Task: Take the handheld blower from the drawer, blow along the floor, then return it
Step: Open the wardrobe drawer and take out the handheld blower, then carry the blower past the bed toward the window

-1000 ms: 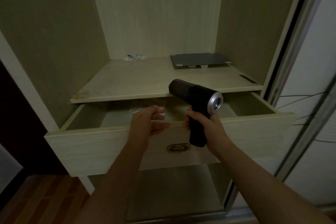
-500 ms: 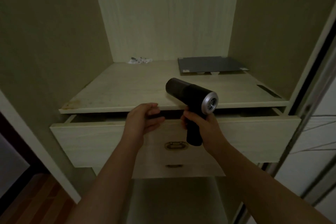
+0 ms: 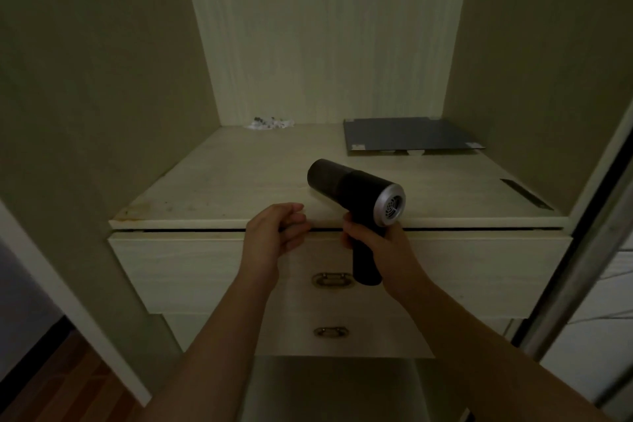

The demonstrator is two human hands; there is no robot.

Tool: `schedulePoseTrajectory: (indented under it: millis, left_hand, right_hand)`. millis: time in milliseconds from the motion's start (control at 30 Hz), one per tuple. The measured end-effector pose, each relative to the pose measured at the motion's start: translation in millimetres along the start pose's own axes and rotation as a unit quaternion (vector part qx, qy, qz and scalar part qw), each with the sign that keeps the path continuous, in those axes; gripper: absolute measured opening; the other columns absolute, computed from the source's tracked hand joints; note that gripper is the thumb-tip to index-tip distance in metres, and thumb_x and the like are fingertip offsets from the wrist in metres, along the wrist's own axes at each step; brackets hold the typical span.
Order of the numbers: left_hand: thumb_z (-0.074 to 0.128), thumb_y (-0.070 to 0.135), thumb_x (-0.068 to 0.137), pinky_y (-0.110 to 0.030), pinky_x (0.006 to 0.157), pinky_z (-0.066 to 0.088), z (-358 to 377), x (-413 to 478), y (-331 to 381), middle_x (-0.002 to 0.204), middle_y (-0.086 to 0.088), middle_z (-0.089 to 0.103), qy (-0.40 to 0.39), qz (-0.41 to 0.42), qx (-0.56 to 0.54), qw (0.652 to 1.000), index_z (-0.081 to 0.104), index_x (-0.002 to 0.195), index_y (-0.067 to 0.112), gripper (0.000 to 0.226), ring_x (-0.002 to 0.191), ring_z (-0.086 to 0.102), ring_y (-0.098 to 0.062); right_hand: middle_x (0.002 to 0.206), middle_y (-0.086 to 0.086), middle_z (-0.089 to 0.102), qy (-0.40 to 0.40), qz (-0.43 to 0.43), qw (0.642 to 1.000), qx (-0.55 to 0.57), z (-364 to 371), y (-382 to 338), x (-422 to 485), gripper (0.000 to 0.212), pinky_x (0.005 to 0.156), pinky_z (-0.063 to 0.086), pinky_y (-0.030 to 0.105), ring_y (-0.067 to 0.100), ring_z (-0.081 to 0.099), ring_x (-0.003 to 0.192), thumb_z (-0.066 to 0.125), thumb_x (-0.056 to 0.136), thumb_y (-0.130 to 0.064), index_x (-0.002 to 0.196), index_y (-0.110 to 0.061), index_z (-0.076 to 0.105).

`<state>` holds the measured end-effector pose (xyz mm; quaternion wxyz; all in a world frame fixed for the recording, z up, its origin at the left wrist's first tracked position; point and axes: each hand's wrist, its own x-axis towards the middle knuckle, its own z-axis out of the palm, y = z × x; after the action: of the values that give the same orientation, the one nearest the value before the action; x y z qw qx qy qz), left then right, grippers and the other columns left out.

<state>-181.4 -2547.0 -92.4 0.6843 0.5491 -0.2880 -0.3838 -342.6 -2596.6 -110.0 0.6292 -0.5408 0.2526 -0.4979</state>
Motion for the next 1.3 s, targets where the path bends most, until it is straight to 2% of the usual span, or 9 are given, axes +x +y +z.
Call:
schedulePoseTrajectory:
  millis: [200,367,467,567,733,967,1100,1167,1300]
  left_hand:
    - [0.048,0.018,0.090,-0.030,0.072,0.052,5.9,7.8,-1.4,0.071,-0.002,0.066,0.016,0.004,-0.008,1.000,0.069,0.087,0.011,0.022,0.072,0.069,-0.018]
    - [0.049,0.016,0.090,-0.032,0.071,0.051,5.7,7.0,1.4,0.070,-0.003,0.063,0.010,0.000,-0.013,1.000,0.069,0.088,0.009,0.021,0.065,0.063,-0.017]
    - [0.049,0.013,0.091,-0.034,0.072,0.052,-4.0,0.4,10.1,0.075,-0.006,0.063,0.016,0.010,-0.004,1.000,0.068,0.092,0.007,0.020,0.069,0.061,-0.021]
    - [0.047,0.013,0.092,-0.029,0.066,0.054,-29.2,-12.9,25.2,0.080,-0.006,0.064,0.050,0.040,-0.005,0.998,0.068,0.095,0.009,0.021,0.075,0.062,-0.022]
    - [0.047,0.020,0.094,-0.034,0.078,0.052,-112.7,-50.2,52.6,0.088,-0.005,0.066,0.168,0.082,0.002,0.982,0.068,0.103,0.012,0.024,0.082,0.064,-0.022]
    - [0.047,0.022,0.093,-0.031,0.075,0.051,-263.7,-140.6,89.1,0.096,-0.005,0.066,0.418,0.119,0.013,0.900,0.067,0.099,0.016,0.022,0.088,0.065,-0.019]
    - [0.048,0.024,0.093,-0.033,0.079,0.051,-332.9,-188.0,107.1,0.103,-0.006,0.067,0.492,0.129,0.032,0.860,0.065,0.103,0.016,0.022,0.096,0.065,-0.021]
    - [0.047,0.024,0.092,-0.035,0.081,0.052,-368.6,-206.2,114.8,0.107,-0.007,0.067,0.518,0.124,0.031,0.846,0.066,0.101,0.017,0.021,0.099,0.065,-0.024]
    - [0.046,0.022,0.094,-0.032,0.074,0.052,-444.0,-235.6,133.8,0.104,-0.006,0.068,0.559,0.115,0.029,0.820,0.067,0.097,0.018,0.022,0.095,0.065,-0.023]
  right_hand:
    - [0.073,0.000,0.065,-0.007,0.012,1.000,-0.008,-1.4,-3.1,8.5,0.012,0.073,0.054,0.031,0.017,0.062,0.068,0.064,0.083,0.003,0.089,-0.008,0.064]
    - [0.074,0.001,0.067,-0.004,0.016,1.000,-0.008,0.6,-2.7,10.0,0.012,0.084,0.054,0.039,0.020,0.064,0.072,0.066,0.082,0.002,0.088,-0.009,0.065]
    - [0.074,0.001,0.066,-0.026,0.018,0.999,0.019,11.3,-1.2,10.2,0.012,0.077,0.056,0.036,0.018,0.064,0.066,0.065,0.083,0.002,0.092,-0.007,0.064]
    - [0.072,0.003,0.065,-0.079,0.024,0.996,0.045,39.5,-3.5,9.8,0.013,0.067,0.055,0.031,0.017,0.062,0.061,0.063,0.085,0.001,0.097,-0.004,0.063]
    - [0.067,0.004,0.069,-0.187,0.037,0.980,0.057,119.0,0.7,0.1,0.006,0.055,0.052,0.026,0.018,0.062,0.055,0.063,0.087,-0.001,0.091,-0.005,0.063]
    - [0.062,0.005,0.062,-0.357,0.063,0.931,0.044,256.0,35.3,-57.9,0.008,0.068,0.052,0.036,0.019,0.060,0.058,0.070,0.083,-0.009,0.077,-0.012,0.065]
    - [0.070,0.006,0.066,-0.438,0.072,0.896,0.026,337.2,49.7,-93.5,0.005,0.070,0.055,0.031,0.016,0.064,0.061,0.071,0.083,-0.015,0.083,-0.013,0.066]
    - [0.068,0.000,0.067,-0.456,0.087,0.885,0.030,377.9,56.9,-107.6,0.005,0.069,0.056,0.029,0.015,0.065,0.063,0.070,0.083,-0.016,0.084,-0.014,0.065]
    - [0.067,-0.002,0.066,-0.481,0.116,0.869,0.034,465.6,71.1,-129.2,0.005,0.073,0.055,0.034,0.016,0.064,0.064,0.070,0.084,-0.013,0.081,-0.013,0.066]
